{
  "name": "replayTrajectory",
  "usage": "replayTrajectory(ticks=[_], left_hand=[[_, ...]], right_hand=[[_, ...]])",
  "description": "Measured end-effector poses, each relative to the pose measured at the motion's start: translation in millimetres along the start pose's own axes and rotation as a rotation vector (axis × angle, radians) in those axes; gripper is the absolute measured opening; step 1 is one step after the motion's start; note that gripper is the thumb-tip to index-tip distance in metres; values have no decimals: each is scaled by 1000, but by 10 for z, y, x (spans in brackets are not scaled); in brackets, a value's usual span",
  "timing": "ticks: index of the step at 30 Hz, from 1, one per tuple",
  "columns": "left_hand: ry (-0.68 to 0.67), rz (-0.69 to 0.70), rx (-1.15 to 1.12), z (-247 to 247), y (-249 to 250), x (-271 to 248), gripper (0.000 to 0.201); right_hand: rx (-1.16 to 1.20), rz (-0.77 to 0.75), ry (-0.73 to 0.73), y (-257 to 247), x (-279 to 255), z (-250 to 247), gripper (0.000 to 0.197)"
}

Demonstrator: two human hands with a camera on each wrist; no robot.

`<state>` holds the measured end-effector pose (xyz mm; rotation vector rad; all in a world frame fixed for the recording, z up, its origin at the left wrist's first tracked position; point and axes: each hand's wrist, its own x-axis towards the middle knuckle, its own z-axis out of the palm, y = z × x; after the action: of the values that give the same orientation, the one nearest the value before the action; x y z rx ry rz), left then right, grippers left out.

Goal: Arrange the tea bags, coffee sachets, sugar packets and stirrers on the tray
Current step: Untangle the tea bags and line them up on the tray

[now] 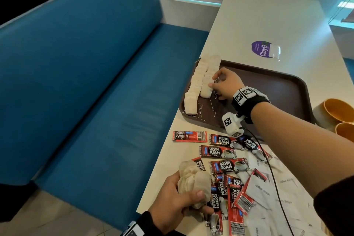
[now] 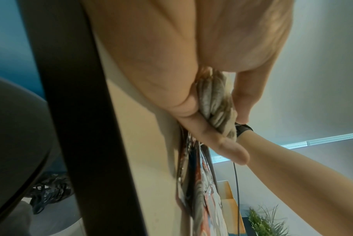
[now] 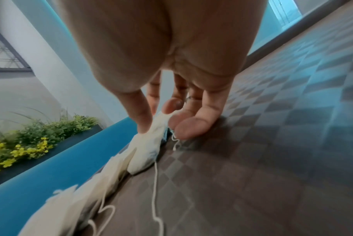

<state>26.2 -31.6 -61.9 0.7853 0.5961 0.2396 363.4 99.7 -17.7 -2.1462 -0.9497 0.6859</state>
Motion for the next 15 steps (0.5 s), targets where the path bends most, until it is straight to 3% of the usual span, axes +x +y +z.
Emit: replayTrajectory(ticks=[5,15], left_hand=[[-16,-6,-9,6,16,-5,65],[-41,18,-25,-13,6,-4,66]], right_hand=[[-163,-59,-162,-22,-67,-8,23],[-192,-51,-162,-84,-106,-35,36]])
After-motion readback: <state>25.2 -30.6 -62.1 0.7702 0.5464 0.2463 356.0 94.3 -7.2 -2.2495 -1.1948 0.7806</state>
